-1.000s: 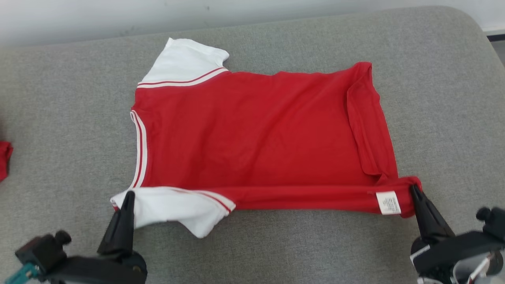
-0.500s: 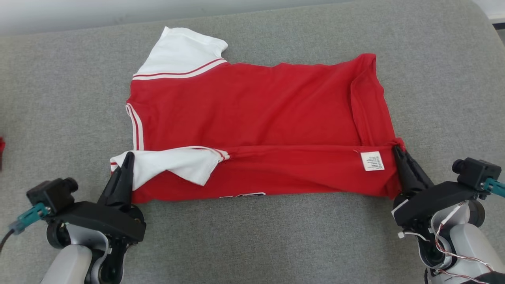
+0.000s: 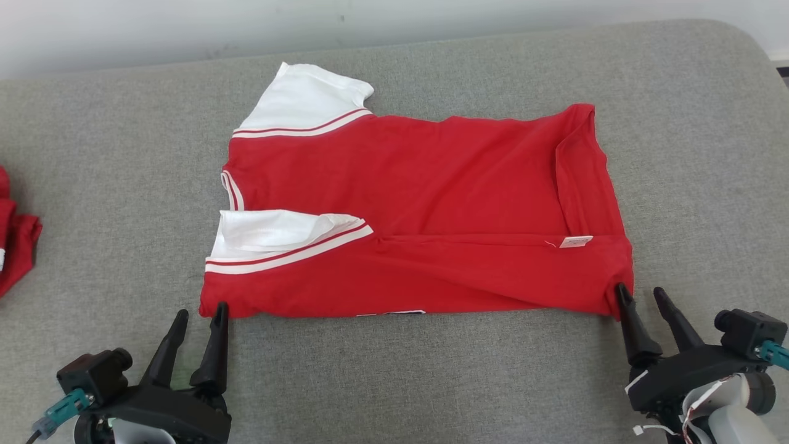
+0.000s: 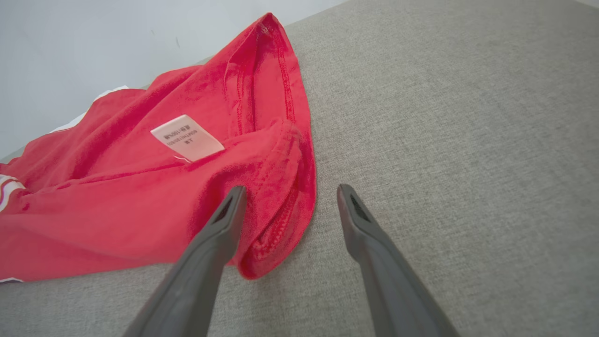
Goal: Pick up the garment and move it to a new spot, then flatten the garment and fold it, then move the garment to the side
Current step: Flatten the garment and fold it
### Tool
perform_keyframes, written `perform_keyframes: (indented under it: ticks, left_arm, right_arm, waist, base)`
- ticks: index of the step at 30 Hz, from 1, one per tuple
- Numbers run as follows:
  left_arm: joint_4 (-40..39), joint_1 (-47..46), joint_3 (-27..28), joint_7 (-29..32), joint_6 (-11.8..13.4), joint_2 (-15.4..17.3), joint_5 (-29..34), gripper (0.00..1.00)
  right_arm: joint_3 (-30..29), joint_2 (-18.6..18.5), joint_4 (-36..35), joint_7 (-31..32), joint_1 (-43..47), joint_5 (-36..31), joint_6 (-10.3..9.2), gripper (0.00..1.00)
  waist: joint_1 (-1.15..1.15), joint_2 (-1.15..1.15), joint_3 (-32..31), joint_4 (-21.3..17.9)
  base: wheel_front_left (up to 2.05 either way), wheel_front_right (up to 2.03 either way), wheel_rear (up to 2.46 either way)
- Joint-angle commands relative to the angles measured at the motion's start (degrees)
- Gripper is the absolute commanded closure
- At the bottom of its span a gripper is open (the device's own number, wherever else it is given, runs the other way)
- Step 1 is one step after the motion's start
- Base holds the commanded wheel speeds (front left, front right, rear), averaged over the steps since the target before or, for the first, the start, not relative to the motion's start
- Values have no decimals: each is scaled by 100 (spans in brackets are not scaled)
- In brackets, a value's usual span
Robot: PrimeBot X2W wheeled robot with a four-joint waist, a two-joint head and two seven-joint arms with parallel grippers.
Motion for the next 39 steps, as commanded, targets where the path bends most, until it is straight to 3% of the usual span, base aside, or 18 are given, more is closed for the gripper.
perform_keyframes:
  ticks: [1, 10, 11, 12, 13, 14, 24, 36, 37, 38, 39]
  left_arm:
    - [-47, 16, -28, 9, 34, 41, 62, 0]
    - [217, -420, -106, 177, -3, -8, 24, 0]
    - [286, -480, -117, 188, -5, -14, 23, 35]
    - [369, -551, -98, 180, -31, -37, -9, 69]
    - [472, -601, -76, 172, -50, -46, -32, 100]
    - [563, -643, -86, 166, -72, -28, -22, 100]
    - [991, -265, -11, -67, -349, -115, -173, 100]
    - [366, 1065, 92, -176, -179, -474, -34, 100]
    - [345, 1095, 92, -177, -164, -503, 5, 75]
    - [335, 1106, 83, -178, -156, -531, 44, 14]
    - [329, 1110, 86, -179, -157, -550, 83, 0]
  right_arm:
    - [8, 86, 41, -7, -26, 26, -15, 0]
    - [174, 212, 455, 63, -419, -169, -15, 0]
    - [203, 228, 508, 45, -449, -204, -15, 0]
    - [240, 230, 565, 28, -482, -248, -15, 55]
    - [272, 223, 624, 27, -511, -272, -15, 94]
    - [284, 219, 671, 2, -539, -269, -16, 100]
    - [379, -35, 763, -198, -371, -12, -16, 100]
    - [14, -380, -101, 269, 999, 247, -16, 100]
    - [-47, -347, -179, 280, 1055, 207, -16, 65]
    - [-95, -306, -248, 283, 1096, 170, -16, 25]
    - [-130, -259, -306, 311, 1128, 116, -16, 0]
  waist:
    - [0, 0, 56, 5]
    - [0, 0, 281, -17]
    - [0, 0, 292, -19]
    - [0, 0, 304, -17]
    - [0, 0, 309, -13]
    - [0, 0, 308, -13]
    - [0, 0, -337, 82]
    - [0, 0, -749, 333]
    - [0, 0, -754, 332]
    - [0, 0, -766, 330]
    - [0, 0, -774, 323]
  base:
    - [0, 0, 0]
    - [0, 0, 0]
    - [0, 0, 0]
    - [0, 0, 0]
    - [0, 0, 0]
    - [0, 0, 0]
    - [0, 0, 0]
    - [0, 0, 0]
    - [0, 0, 0]
    - [0, 0, 0]
    - [0, 0, 0]
